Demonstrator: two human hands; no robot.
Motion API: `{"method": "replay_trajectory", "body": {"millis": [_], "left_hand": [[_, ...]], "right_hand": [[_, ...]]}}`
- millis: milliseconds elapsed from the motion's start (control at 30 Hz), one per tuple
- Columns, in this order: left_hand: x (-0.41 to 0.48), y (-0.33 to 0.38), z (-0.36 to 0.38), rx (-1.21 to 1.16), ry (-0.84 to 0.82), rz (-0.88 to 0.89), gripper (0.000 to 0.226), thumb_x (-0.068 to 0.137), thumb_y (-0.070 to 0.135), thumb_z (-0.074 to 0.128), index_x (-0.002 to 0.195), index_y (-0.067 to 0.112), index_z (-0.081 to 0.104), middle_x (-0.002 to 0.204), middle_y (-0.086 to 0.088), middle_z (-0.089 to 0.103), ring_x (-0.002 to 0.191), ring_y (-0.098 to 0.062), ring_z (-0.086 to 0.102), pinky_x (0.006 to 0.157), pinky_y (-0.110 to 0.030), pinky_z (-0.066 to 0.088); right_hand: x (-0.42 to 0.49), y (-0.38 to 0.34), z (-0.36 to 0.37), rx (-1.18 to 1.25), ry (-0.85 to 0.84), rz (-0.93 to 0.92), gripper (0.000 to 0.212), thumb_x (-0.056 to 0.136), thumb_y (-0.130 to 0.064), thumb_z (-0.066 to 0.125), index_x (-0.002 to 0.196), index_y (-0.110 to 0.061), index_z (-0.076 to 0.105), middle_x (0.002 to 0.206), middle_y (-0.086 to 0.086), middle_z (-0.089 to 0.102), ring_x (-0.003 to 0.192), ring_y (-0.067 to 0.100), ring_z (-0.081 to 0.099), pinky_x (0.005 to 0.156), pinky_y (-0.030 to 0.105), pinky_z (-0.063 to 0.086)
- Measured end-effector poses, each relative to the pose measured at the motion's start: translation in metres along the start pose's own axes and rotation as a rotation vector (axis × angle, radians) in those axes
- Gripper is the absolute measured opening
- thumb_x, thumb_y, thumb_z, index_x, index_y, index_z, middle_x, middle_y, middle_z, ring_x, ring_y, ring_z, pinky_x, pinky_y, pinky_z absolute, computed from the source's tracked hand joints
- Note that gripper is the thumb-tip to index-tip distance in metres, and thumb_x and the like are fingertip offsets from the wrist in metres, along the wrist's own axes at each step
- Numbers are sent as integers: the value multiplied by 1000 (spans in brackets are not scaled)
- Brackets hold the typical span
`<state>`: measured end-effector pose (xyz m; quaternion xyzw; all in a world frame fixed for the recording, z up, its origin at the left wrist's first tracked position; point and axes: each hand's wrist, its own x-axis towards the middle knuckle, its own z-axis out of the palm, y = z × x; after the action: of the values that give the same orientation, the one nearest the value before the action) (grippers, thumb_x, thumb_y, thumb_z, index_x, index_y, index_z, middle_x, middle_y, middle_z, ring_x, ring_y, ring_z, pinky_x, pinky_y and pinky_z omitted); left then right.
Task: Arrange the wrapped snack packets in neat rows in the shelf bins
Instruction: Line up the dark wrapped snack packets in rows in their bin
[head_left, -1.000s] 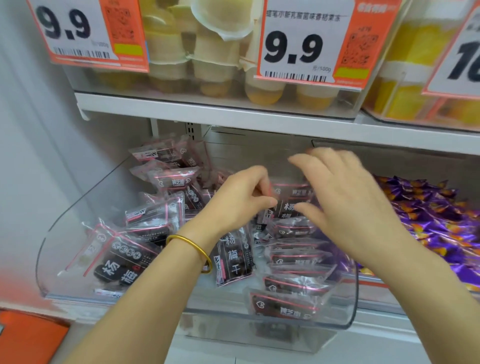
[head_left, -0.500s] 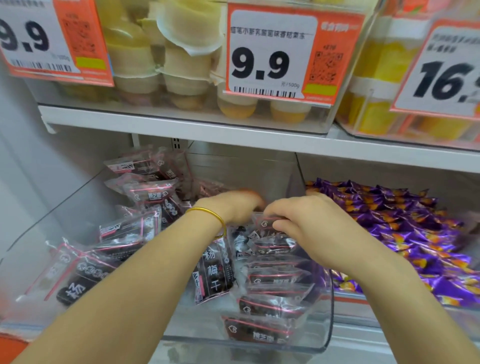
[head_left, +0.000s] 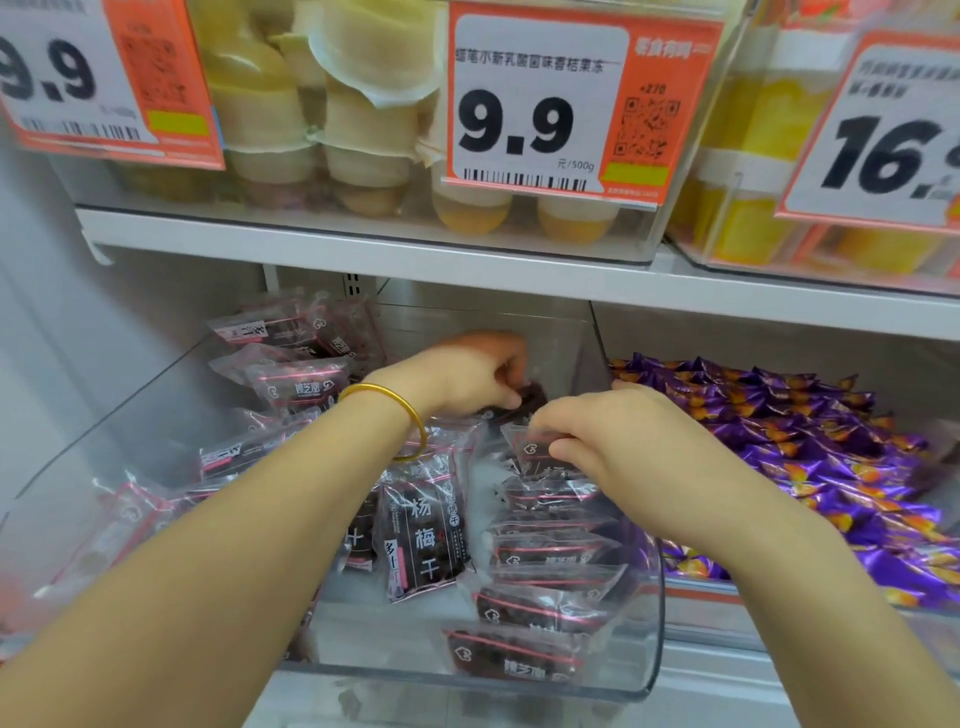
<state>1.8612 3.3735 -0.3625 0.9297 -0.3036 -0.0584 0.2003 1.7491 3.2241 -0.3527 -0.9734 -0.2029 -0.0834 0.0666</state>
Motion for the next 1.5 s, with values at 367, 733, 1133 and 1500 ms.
{"method": "replay_trajectory", "body": {"millis": [367, 733, 1133, 1500], "left_hand": [[-14, -3, 4, -267, 122, 49, 13, 93, 18, 54, 94, 14, 42, 71, 5, 42, 58, -9, 36, 47, -12, 31], [-22, -11, 13, -373, 130, -82, 23, 93, 31, 54, 108, 18, 40, 101, -8, 60, 85, -22, 58, 74, -32, 47], [-26, -15, 11, -298, 213, -53, 43, 79, 13, 72, 117, 22, 55, 99, 2, 61, 92, -15, 59, 80, -24, 48], [-26, -5, 25, -659, 144, 11, 10, 86, 11, 65, 87, 21, 60, 91, 2, 66, 83, -6, 61, 78, -19, 48]], "right_hand": [[0, 0, 0, 48, -22, 34, 21, 98, -28, 44, 114, -33, 57, 106, -8, 66, 100, 21, 53, 93, 30, 37], [0, 1, -1, 73, -37, 49, 22, 96, -28, 46, 113, -37, 58, 108, -11, 64, 102, 19, 50, 89, 29, 36], [-1, -5, -6, 127, -28, 71, 11, 93, -33, 52, 101, -27, 47, 95, -5, 64, 94, 22, 53, 84, 37, 45], [9, -9, -6, -85, 38, 108, 17, 87, -34, 61, 102, -26, 59, 106, -4, 50, 96, 21, 54, 82, 31, 36]]}}
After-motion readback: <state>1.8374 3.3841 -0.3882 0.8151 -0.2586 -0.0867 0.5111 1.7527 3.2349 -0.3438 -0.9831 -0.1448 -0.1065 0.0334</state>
